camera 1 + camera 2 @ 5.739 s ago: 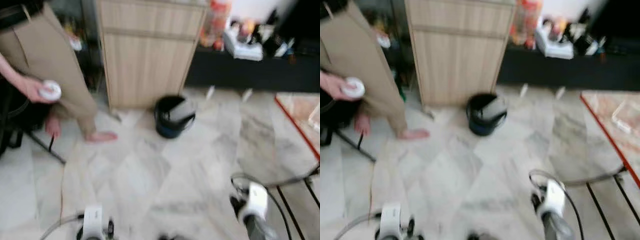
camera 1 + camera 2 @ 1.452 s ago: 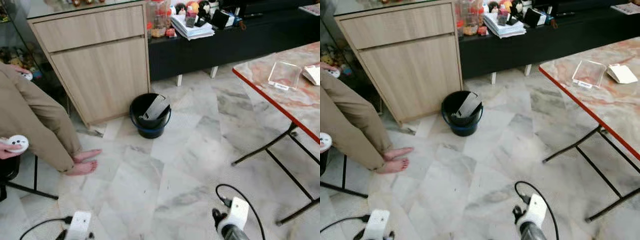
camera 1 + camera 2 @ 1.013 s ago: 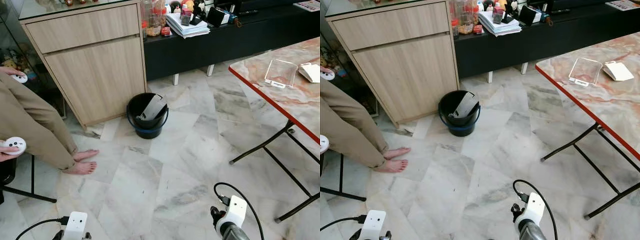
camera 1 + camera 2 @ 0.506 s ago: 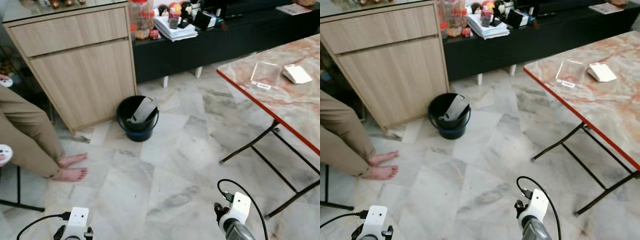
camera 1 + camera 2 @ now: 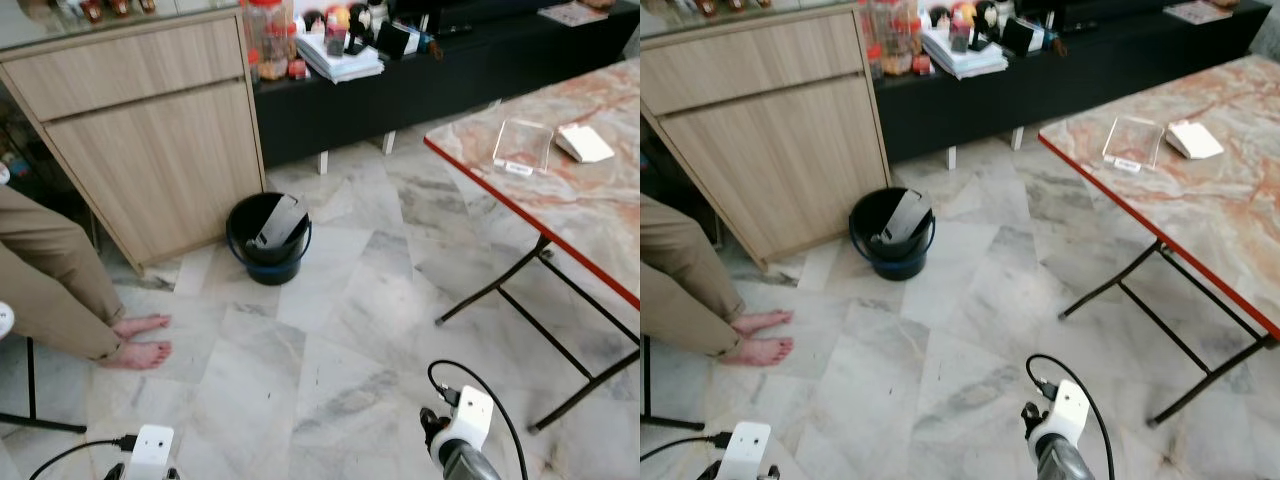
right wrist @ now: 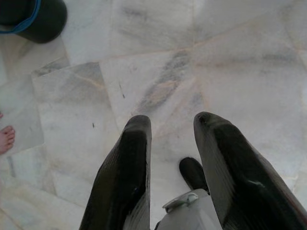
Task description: Picking trash to rubbish bin
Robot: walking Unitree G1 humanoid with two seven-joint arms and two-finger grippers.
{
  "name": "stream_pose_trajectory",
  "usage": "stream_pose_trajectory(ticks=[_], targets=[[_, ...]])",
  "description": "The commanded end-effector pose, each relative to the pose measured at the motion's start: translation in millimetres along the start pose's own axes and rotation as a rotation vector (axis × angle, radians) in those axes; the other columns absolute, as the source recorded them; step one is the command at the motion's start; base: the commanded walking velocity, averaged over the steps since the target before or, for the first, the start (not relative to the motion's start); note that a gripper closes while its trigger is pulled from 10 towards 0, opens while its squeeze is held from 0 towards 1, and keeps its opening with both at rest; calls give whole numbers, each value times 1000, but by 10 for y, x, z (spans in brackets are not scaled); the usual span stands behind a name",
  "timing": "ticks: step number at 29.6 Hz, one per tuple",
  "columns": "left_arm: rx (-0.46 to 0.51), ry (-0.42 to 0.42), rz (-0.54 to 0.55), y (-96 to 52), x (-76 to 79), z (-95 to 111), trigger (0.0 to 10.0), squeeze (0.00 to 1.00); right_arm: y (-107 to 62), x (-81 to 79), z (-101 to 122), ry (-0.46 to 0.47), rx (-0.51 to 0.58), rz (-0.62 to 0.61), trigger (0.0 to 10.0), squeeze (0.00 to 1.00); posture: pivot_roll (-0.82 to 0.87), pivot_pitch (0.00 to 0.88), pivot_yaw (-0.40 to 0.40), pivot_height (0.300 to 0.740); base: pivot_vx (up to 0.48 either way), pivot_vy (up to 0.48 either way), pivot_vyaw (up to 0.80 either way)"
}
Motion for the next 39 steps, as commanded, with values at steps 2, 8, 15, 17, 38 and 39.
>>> stream_pose_trajectory(ticks=[2, 8, 15, 17, 38, 39], targets=[[-40, 25, 0, -14, -23, -114, 10000, 0, -18, 50, -63, 7, -17, -15, 10000, 0, 109, 138, 26, 740, 0, 0, -763], [-34, 45, -16, -19, 23, -105, 10000, 0, -31, 107, -69, 0, -20, -25, 10000, 0, 114, 111, 23, 740, 0, -82, -763], [-24, 51, -16, -15, 19, -83, 10000, 0, -15, 67, -30, -9, -16, -15, 10000, 0, 116, 101, 17, 740, 0, -274, -763], [-23, 47, -15, -14, 16, -79, 10000, 0, -12, 55, -25, -12, -16, -12, 10000, 0, 118, 100, 18, 740, 0, 0, -763], [-17, 44, -12, -22, 9, -102, 10000, 0, -15, 6, -88, -18, -29, 5, 10000, 0, 126, 131, 24, 740, 0, 0, -763], [-19, 42, -12, -22, 10, -104, 10000, 0, -15, 7, -86, -19, -29, 6, 10000, 0, 127, 136, 24, 740, 0, 0, -763]])
Point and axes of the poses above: a point about 5 cm out from each wrist's last joint towards the gripper, its own y axis pointing out of the wrist towards the gripper, its own z axis along the axis of the wrist's last joint, x = y × z, the point moved 2 cm from there along y, pointing out of the wrist towards the gripper, and after that the axes turned 12 degrees about y, right-handed, at the moved point
